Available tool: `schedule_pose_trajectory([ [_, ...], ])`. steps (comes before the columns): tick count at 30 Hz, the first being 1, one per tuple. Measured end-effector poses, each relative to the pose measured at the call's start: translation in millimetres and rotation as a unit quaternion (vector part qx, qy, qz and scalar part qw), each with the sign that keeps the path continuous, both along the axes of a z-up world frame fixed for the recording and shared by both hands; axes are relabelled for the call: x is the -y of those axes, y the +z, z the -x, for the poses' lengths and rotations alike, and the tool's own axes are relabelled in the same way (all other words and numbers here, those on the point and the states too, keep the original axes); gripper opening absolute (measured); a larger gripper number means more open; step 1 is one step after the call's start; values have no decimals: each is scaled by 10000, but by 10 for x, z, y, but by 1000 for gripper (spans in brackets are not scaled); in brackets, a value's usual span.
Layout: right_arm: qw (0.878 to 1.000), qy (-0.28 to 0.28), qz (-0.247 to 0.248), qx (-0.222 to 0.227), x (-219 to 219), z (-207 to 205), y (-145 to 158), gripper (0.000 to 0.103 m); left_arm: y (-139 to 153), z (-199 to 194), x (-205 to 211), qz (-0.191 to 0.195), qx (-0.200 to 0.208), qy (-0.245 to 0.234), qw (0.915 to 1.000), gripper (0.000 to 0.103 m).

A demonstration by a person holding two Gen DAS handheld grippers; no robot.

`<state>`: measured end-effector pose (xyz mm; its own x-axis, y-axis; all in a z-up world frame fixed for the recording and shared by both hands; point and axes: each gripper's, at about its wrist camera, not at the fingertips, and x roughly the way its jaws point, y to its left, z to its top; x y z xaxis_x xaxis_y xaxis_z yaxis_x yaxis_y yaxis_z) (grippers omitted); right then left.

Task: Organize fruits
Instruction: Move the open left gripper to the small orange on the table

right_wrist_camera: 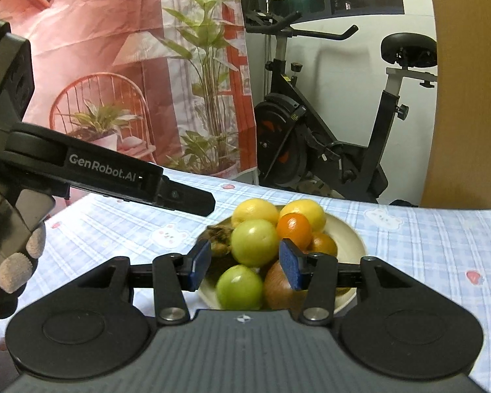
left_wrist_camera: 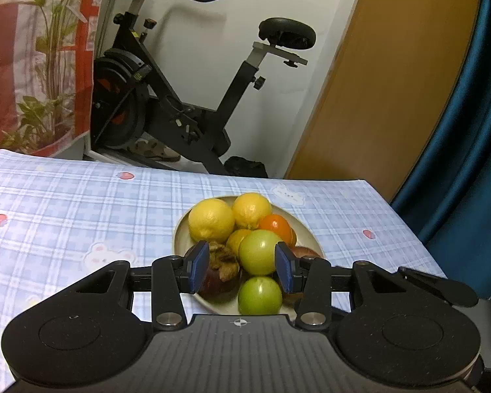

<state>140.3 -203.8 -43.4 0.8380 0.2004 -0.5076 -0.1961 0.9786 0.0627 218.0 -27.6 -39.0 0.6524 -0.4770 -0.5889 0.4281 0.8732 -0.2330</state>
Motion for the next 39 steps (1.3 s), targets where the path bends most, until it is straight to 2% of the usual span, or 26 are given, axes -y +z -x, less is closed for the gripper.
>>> schedule_pose_trajectory([
  [7, 9996, -19, -284, -76, -86, 291, -43, 49, 10, 313, -144, -133, 131, 108, 9998, 47],
  [21, 9991, -32, -363, -228, -250, 706, -164, 50, -72, 825, -435, -148, 266, 289, 9991, 47],
  [39, 9990, 70, -277, -342, -341, 968, -220, 50, -251, 1032, -614, -116, 82, 446, 9989, 47],
])
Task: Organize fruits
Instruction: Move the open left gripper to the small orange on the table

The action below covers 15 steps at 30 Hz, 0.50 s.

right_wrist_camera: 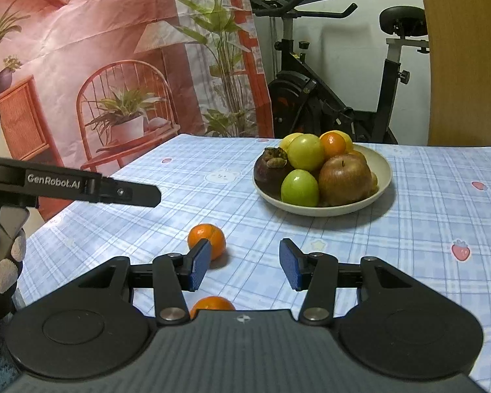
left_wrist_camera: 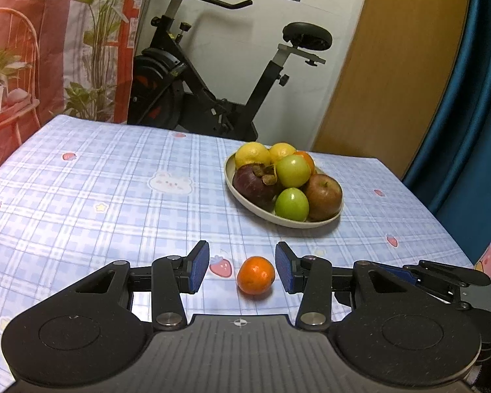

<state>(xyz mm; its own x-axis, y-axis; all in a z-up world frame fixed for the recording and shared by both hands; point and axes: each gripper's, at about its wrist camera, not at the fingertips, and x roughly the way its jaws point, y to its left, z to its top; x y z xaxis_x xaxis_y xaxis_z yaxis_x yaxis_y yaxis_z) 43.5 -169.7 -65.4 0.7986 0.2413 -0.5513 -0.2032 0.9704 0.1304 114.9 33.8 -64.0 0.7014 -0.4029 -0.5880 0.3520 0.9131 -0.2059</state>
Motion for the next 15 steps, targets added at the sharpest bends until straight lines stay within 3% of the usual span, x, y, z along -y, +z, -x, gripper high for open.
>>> schedule_pose_trajectory([
  [15, 9997, -28, -141, -213, 29, 72, -95, 50, -68, -11, -5, 4, -157, 48, 9999, 47],
])
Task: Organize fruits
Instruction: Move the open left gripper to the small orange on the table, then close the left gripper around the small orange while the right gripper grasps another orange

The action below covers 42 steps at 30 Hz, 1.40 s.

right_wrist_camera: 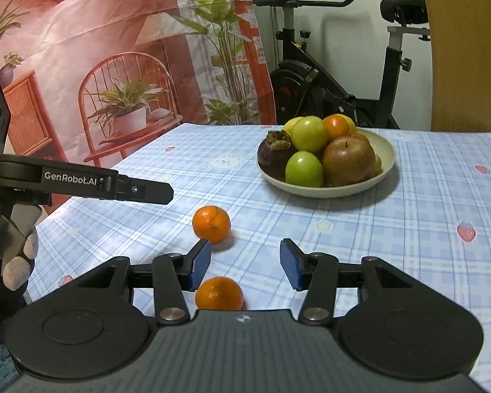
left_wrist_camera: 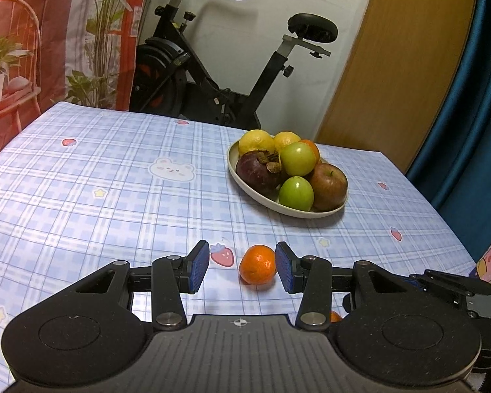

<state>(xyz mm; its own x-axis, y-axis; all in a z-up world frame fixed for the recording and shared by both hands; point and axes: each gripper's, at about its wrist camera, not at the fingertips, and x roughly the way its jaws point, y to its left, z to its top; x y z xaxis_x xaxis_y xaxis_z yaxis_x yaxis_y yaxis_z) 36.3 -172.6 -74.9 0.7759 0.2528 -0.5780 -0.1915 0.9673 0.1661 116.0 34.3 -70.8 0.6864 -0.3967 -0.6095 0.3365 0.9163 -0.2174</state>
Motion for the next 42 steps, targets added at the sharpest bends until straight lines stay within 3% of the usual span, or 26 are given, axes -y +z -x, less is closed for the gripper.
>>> schedule_pose_trajectory([
  [6, 9999, -62, -94, -12, 31, 31, 14, 51, -30, -17, -5, 11, -51, 12, 10000, 47],
  [21, 9977, 508, 35, -451, -160, -56, -219, 53, -126, -32, 8, -66, -223, -38, 9997, 47],
  [26, 9968, 620, 131, -490, -206, -66, -251, 45, -155, -42, 21, -114, -268, -47, 9996, 47],
  [28, 9968, 628, 123, -483, -198, -67, -251, 40, -168, -56, 40, -149, -293, -60, 9994, 47],
  [42, 9997, 200, 11, -120, 15, -83, -172, 40, -337, -383, 258, -218, -508, -308, 9980, 50],
])
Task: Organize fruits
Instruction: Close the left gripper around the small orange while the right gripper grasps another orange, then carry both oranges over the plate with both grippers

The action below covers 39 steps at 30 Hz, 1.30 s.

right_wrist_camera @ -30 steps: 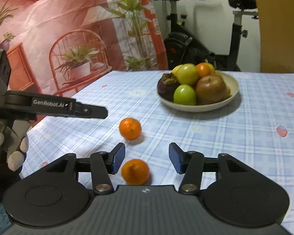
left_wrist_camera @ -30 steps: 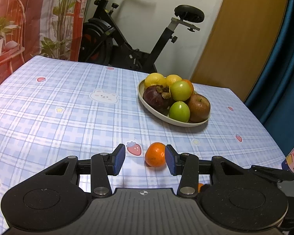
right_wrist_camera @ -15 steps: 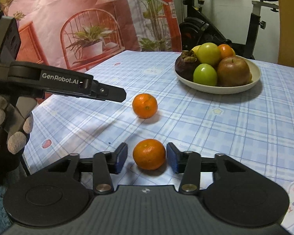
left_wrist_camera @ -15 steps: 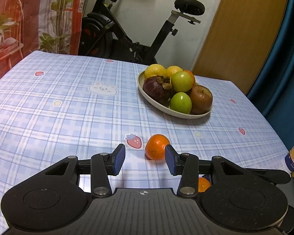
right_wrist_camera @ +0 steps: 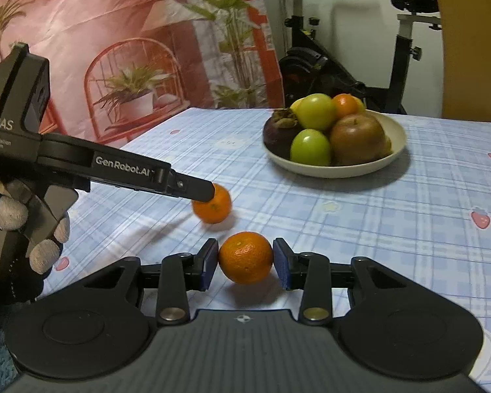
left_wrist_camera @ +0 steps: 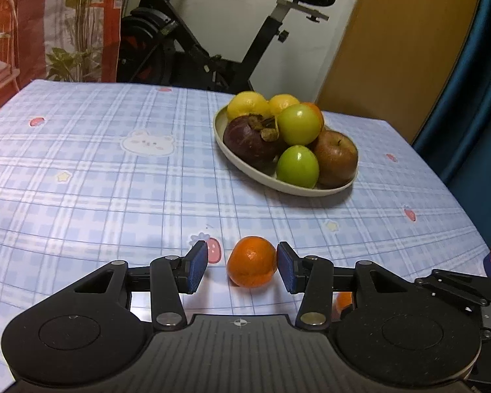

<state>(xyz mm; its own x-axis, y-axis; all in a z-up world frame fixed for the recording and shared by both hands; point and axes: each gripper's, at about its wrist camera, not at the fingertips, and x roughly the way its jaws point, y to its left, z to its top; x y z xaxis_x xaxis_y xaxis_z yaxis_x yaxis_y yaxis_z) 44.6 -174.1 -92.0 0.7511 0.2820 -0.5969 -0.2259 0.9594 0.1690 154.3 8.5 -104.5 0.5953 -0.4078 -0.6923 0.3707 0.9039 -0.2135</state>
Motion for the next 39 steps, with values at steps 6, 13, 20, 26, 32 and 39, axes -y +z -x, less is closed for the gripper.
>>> schedule_pose_trajectory([
  [6, 10000, -60, -20, 2, 30, -18, -10, 40, -56, -34, 78, 39, -58, -142, 9999, 50],
  [13, 9999, -137, -88, 5, 76, -9, -20, 40, -83, -16, 135, 26, -49, -285, 9996, 38],
  [20, 9997, -185, -127, 24, 87, 5, -9, 40, -28, 18, 140, 74, -11, -300, 9995, 38],
  [26, 9995, -246, -158, 124, 119, 1, 53, 40, 187, 74, 179, 124, 295, -394, 9987, 38],
  [32, 9982, -405, -202, 396, 284, -66, 247, 40, 474, 35, 273, 190, 635, -480, 9966, 38],
  [39, 9945, -630, 0, 836, 594, -290, 553, 40, 782, -202, 382, 294, 983, -477, 9936, 38],
])
